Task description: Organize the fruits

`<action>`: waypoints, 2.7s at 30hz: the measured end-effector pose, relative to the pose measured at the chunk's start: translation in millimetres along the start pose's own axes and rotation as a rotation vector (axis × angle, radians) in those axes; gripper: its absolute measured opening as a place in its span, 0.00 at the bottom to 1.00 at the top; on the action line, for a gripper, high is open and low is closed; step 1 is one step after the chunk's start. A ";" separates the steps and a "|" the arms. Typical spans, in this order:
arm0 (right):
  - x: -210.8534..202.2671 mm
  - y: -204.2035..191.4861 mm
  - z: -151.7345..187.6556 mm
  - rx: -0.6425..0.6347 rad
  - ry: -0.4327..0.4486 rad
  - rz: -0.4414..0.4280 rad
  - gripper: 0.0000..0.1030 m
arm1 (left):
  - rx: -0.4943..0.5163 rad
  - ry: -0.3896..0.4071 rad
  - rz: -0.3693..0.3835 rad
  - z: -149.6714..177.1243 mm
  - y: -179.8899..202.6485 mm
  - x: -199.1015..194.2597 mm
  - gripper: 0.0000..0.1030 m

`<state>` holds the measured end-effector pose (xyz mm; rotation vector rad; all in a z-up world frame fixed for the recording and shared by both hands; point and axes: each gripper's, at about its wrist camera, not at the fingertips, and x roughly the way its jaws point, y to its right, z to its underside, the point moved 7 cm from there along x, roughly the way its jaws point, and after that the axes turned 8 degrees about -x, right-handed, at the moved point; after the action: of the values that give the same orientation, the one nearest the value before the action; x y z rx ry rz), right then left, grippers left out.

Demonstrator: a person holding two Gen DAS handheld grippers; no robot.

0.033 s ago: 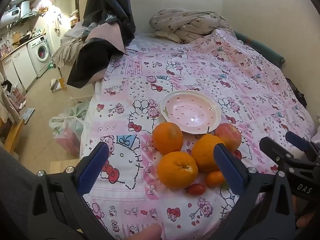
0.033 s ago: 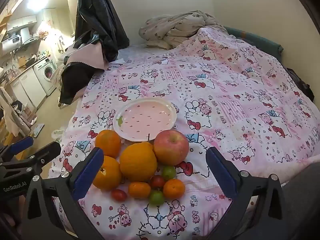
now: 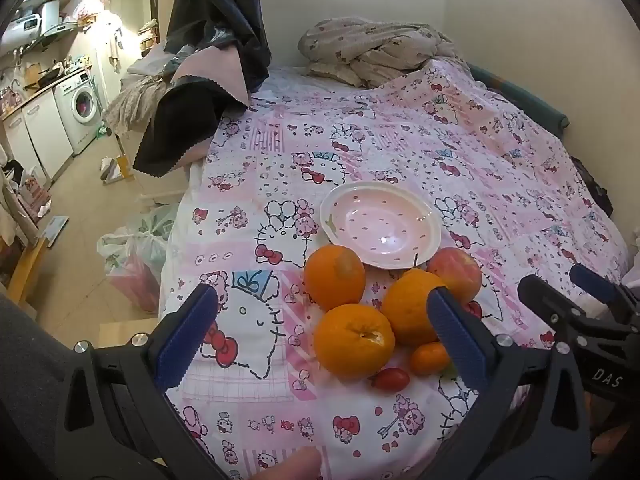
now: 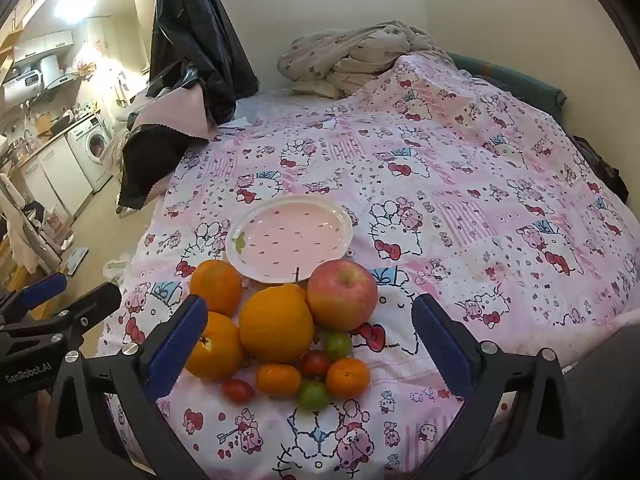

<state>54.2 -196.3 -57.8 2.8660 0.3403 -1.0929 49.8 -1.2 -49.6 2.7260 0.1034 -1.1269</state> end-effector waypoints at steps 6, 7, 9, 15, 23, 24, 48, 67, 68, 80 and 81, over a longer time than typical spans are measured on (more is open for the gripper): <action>-0.7 0.3 -0.5 0.003 0.003 -0.003 1.00 | 0.012 0.028 0.002 5.2 10.9 -8.1 1.00; -0.7 0.5 -0.6 0.003 0.002 -0.003 1.00 | 0.018 0.009 0.005 1.2 9.3 -5.1 1.00; -0.6 1.0 -0.9 0.002 0.001 -0.003 1.00 | 0.017 -0.001 0.005 -2.3 11.6 -2.1 1.00; -1.0 1.7 -0.7 0.004 0.004 -0.001 1.00 | 0.010 0.003 0.014 -2.9 7.5 -3.6 1.00; -0.6 1.7 -0.7 0.002 0.005 0.000 1.00 | 0.012 0.003 0.017 -0.8 5.1 -2.2 1.00; -0.7 1.6 -0.7 0.002 0.005 0.000 1.00 | 0.012 0.003 0.017 -0.9 5.1 -2.2 1.00; 1.7 4.2 -1.8 0.004 0.001 0.001 1.00 | 0.020 0.008 0.021 0.2 6.1 -2.9 1.00; 2.0 4.6 -0.9 -0.001 -0.004 0.001 1.00 | 0.016 0.009 0.019 -1.3 5.9 -3.2 1.00; 1.9 4.7 -0.9 -0.001 -0.004 0.001 1.00 | 0.016 0.009 0.019 -1.3 6.0 -3.2 1.00; 2.0 5.3 -1.2 -0.002 -0.003 0.000 1.00 | 0.015 0.010 0.018 -1.4 5.8 -3.2 1.00; 1.7 5.0 -1.2 -0.001 -0.002 0.000 1.00 | 0.016 0.010 0.019 -1.2 5.9 -3.1 1.00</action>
<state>57.3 -200.6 -58.2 2.8634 0.3401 -1.0957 49.3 -6.7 -45.7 2.7408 0.0708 -1.1139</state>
